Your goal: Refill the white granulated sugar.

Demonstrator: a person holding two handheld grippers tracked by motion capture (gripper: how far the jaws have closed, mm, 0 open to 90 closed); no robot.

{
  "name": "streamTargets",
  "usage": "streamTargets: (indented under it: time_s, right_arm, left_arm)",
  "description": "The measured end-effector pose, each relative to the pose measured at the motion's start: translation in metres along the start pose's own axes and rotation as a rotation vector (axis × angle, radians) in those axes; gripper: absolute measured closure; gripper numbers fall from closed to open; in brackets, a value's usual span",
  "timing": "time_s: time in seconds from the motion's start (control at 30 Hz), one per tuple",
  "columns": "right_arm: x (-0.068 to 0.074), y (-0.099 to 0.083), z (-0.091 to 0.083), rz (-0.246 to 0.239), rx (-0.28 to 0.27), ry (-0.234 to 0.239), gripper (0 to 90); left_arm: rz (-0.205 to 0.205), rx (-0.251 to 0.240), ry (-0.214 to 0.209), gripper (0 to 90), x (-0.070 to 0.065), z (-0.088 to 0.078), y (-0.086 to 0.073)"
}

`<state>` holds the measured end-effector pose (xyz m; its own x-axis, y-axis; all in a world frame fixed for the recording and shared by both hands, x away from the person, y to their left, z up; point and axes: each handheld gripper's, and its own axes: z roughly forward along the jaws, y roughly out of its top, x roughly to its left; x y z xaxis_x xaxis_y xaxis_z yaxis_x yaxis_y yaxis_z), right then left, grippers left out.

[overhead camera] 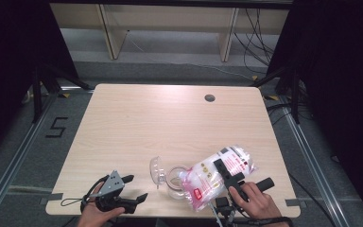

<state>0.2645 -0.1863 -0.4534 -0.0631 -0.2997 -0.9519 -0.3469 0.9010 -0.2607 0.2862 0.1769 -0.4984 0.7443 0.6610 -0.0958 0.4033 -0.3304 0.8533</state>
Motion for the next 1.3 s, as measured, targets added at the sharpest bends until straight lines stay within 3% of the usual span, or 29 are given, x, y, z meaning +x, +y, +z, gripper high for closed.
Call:
streamTargets:
  time_s: [0.2, 0.3, 0.33, 0.5, 0.6, 0.77, 0.8, 0.93, 0.97, 1.07, 1.3]
  right_arm:
    - [-0.0022, -0.0024, 0.0012, -0.032, -0.002, 0.001, 50.0]
    - [-0.0005, -0.0031, 0.0012, -0.023, 0.013, 0.003, 50.0]
    - [-0.0033, -0.0031, 0.001, -0.046, 0.011, 0.006, 50.1]
    - [-0.0026, -0.0019, 0.0008, -0.043, 0.007, 0.0, 50.3]
    - [-0.0037, -0.0011, 0.0014, -0.072, 0.002, 0.001, 50.4]
    - [-0.0039, -0.0008, 0.0015, -0.065, -0.001, 0.003, 50.6]
    - [-0.0058, -0.0006, 0.0024, -0.096, -0.013, 0.0, 50.7]
    - [-0.0046, -0.0005, 0.0029, -0.099, -0.012, 0.0, 50.9]
    - [-0.0029, -0.0012, 0.0024, -0.075, -0.003, 0.006, 51.0]
    - [-0.0022, -0.0016, 0.0024, -0.069, -0.003, 0.011, 51.1]
    - [-0.0051, -0.0019, 0.0013, -0.082, -0.002, 0.002, 51.5]
  left_arm:
    - [-0.009, -0.003, 0.0, 17.8, -0.0012, -0.0006, 0.0001]
    - [-0.003, -0.005, -0.008, 17.8, -0.0006, -0.0001, 0.0002]
    - [-0.005, -0.005, -0.009, 17.8, -0.0009, 0.0003, 0.0]
    - [-0.016, -0.017, -0.009, 17.8, -0.0015, 0.0009, -0.0001]
    - [-0.016, -0.015, -0.009, 17.8, -0.0015, 0.0008, -0.0001]
    - [-0.016, -0.016, -0.009, 17.8, -0.0016, 0.001, -0.0001]
    - [-0.016, -0.014, -0.008, 17.8, -0.0016, 0.0007, 0.0]
    - [-0.015, -0.013, -0.007, 17.8, -0.0017, 0.0007, -0.0001]
    - [-0.015, -0.012, -0.008, 17.8, -0.0017, 0.0006, 0.0]
    - [-0.01, -0.007, -0.007, 17.8, -0.001, 0.0001, -0.0001]
    - [-0.011, -0.001, -0.001, 17.8, -0.0012, -0.0007, 0.0002]
